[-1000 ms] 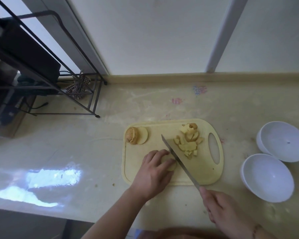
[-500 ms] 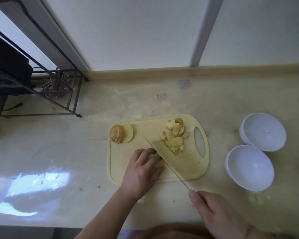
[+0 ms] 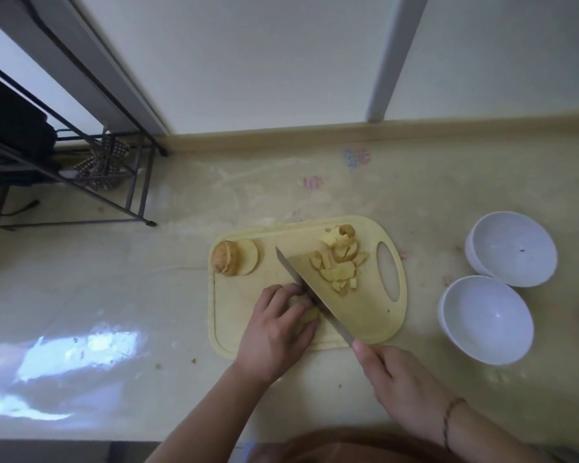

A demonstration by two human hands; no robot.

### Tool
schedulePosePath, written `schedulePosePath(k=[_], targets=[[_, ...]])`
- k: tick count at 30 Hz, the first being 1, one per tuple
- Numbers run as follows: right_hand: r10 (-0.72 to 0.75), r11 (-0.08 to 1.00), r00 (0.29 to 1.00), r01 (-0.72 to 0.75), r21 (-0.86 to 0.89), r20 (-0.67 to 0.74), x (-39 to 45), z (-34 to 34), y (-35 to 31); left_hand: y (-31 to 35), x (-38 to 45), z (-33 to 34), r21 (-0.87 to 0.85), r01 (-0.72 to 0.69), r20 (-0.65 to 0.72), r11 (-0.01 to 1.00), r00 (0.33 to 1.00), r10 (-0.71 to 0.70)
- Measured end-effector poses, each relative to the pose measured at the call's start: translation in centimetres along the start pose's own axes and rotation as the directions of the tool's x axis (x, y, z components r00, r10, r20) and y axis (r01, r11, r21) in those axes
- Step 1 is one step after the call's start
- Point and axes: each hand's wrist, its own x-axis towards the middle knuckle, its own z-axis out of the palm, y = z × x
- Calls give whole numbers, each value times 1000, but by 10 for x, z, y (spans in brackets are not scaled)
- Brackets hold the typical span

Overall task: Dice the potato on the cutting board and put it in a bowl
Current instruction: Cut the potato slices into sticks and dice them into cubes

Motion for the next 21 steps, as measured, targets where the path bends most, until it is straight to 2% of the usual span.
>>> schedulePosePath(k=[11, 21], targets=[[-21, 1000, 999, 21, 1, -46, -15, 0, 13, 4, -1, -3, -33, 56, -18, 998, 998, -56], [22, 999, 1000, -21, -35, 11, -23, -1, 19, 4, -1, -2, -65, 79, -8, 995, 997, -79]])
